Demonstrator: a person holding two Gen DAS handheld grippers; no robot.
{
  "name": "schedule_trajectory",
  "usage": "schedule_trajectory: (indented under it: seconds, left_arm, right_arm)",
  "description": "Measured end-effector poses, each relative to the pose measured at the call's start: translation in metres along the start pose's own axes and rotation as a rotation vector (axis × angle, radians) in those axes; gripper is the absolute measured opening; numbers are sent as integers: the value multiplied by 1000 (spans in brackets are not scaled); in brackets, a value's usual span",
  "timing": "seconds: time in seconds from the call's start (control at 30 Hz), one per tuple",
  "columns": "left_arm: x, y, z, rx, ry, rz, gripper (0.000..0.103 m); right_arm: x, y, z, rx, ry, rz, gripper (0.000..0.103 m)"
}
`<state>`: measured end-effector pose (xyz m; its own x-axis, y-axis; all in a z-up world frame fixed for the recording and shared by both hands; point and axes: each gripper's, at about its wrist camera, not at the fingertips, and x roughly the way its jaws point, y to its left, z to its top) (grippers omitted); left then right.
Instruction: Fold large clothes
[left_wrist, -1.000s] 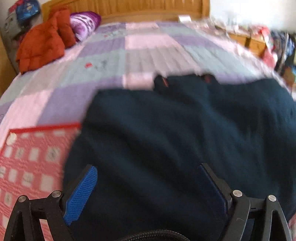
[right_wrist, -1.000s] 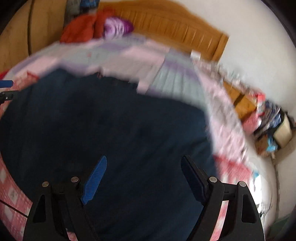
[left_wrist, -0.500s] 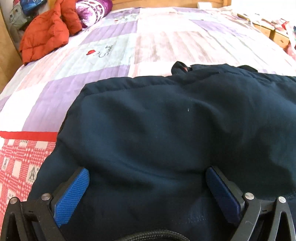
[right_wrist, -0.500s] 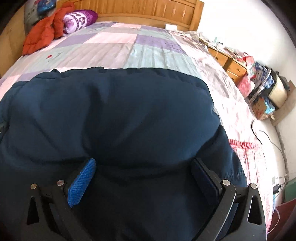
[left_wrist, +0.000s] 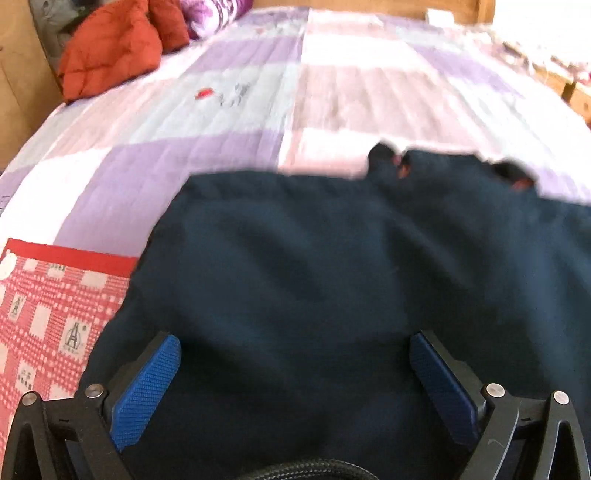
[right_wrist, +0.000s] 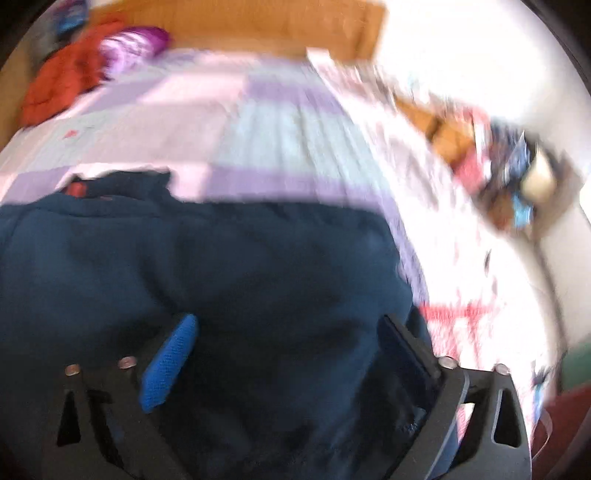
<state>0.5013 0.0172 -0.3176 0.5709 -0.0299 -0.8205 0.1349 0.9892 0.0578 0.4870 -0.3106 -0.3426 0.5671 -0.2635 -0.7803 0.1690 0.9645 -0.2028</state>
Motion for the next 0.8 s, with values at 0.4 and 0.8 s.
schedule_trajectory:
  seconds: [0.4,0.8]
  left_arm:
    - [30,-39,5,76,26,56,103]
    - [75,115,1,-119,116,218,103]
  right_arm:
    - [18,64,10,-92,15,174,98]
    - [84,-81,-14,228,124,54,101]
